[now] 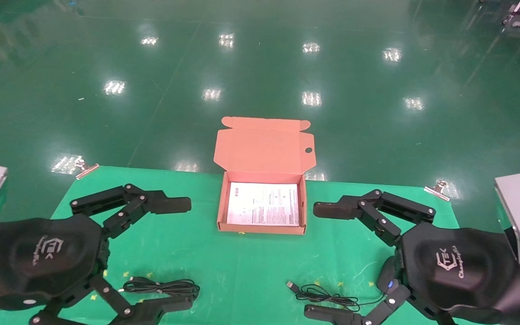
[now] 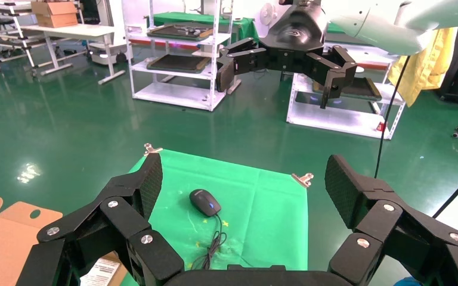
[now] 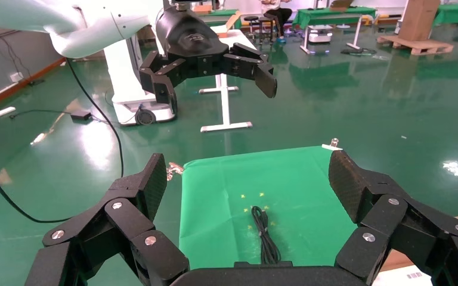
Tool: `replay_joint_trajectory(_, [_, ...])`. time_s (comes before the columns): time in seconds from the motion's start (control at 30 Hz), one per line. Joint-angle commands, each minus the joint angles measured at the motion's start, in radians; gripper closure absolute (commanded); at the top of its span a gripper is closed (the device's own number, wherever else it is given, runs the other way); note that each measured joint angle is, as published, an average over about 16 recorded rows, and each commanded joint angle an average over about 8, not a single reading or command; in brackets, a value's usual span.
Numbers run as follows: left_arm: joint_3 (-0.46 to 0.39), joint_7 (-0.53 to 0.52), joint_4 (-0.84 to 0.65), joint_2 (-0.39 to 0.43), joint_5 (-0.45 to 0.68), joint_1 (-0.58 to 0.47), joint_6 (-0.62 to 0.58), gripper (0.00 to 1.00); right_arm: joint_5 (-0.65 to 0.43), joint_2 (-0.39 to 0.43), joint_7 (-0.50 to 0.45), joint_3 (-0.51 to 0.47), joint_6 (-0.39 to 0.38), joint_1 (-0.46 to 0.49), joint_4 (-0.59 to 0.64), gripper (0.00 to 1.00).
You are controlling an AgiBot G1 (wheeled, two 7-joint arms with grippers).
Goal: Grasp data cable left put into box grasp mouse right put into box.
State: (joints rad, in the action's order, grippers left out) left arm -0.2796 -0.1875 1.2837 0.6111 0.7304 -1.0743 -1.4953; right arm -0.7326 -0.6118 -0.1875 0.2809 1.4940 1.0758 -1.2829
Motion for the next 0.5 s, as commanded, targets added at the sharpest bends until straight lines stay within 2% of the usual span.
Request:
replay_joint_trajectory(0.03, [0.0,0.0,0.0,0.0,0.0,0.0,0.0,0.0,0.0,0.0,0.0,0.0,0.0,0.0,0.0,0.0])
replay_joint_trajectory(0.5, [-0.001,0.0,0.0,0.001,0.002,-0.001,0.002,0.0,0.0,0.0,0.0,0.0,0.0,0.0,0.0,0.0])
